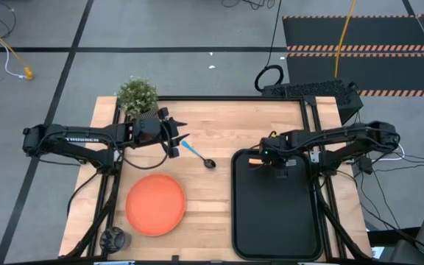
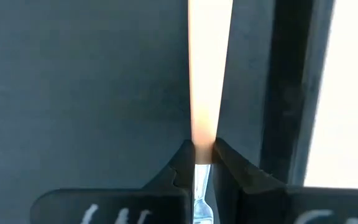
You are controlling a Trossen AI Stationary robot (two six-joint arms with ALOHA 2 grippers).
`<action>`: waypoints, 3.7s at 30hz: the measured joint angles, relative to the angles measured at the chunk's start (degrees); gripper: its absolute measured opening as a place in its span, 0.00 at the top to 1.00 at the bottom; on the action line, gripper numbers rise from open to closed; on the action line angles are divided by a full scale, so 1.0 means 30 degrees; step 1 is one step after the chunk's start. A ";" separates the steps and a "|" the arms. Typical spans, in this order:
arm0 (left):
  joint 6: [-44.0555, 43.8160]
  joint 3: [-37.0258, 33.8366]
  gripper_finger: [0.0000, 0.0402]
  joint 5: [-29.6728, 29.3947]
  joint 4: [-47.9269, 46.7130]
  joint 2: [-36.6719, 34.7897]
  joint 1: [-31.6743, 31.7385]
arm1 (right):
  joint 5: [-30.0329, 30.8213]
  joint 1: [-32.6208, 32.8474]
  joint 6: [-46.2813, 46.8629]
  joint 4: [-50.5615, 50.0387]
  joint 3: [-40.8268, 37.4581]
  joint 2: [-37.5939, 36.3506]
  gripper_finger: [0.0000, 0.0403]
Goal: Pick and place plate/cup/fork/spoon on tray
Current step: Put the orange fork on the black table tray, then put the blue spoon to the bottom of orange fork on the black table tray
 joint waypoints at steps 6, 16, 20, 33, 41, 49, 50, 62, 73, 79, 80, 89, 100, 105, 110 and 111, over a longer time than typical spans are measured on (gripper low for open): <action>-0.0014 0.0000 0.54 0.0000 -0.0159 0.0000 0.0000 | 0.0073 0.0499 0.0283 0.0451 -0.0004 0.0007 0.97; -0.0036 0.0000 0.54 0.0000 -0.0152 0.0000 0.0000 | 0.0065 0.0477 0.0425 0.1997 -0.1236 0.0022 0.97; -0.0036 0.0000 0.54 0.0000 -0.0144 0.0000 0.0000 | 0.0065 0.0477 0.0424 0.2007 -0.1532 0.0022 0.97; -0.0036 0.0000 0.54 0.0000 -0.0130 0.0000 0.0000 | 0.0080 0.0477 0.0404 0.2057 -0.1559 0.0022 0.93; -0.0041 0.0000 0.54 0.0000 -0.0130 0.0000 0.0000 | 0.0080 0.0477 0.0417 0.2057 -0.1559 0.0022 0.78; -0.0043 0.0000 0.54 0.0000 -0.0130 0.0000 0.0000 | 0.0116 0.0477 0.0343 0.2057 -0.1559 0.0022 0.70; -0.0043 0.0000 0.54 0.0000 -0.0130 0.0000 0.0000 | 0.0123 0.0477 0.0299 0.2057 -0.1559 0.0022 0.70; 0.0030 0.0000 0.54 -0.0005 -0.0127 0.0000 0.0000 | 0.0143 0.0485 0.0488 0.0742 0.0789 0.0022 0.70; 0.0266 0.0000 0.54 -0.0145 0.0131 -0.0002 -0.0007 | 0.3187 0.1404 0.4981 0.1052 0.7323 0.1587 0.70; 0.0303 0.0022 0.54 -0.0255 0.0642 -0.1669 -0.0088 | 0.2284 0.1410 0.7230 0.2179 1.0694 0.5207 0.64; 0.0226 0.0022 0.54 -0.0250 0.0559 -0.2108 -0.0132 | 0.2072 0.1410 0.7257 0.2337 1.1138 0.5921 0.63; -0.0684 -0.0611 0.54 0.1983 0.0490 -0.5884 -0.0306 | 0.1587 0.0573 0.5338 0.4461 1.5135 1.1723 0.51; -0.1704 -0.3319 0.54 0.2999 0.2909 -1.0317 -0.0269 | 0.0766 -0.0456 0.4552 0.5806 1.7970 1.5997 0.51; -0.2253 -0.4017 0.54 0.3861 0.3222 -1.1683 -0.0284 | 0.0081 -0.0564 0.4701 0.6803 1.7988 1.6999 0.51; -0.2367 -0.4257 0.54 0.3878 0.3209 -1.2085 -0.0279 | 0.0144 -0.0636 0.4541 0.7094 1.7988 1.7546 0.51; -0.2390 -0.4277 0.54 0.3898 0.3177 -1.2072 -0.0277 | 0.0145 -0.0662 0.4546 0.7314 1.7988 1.7643 0.51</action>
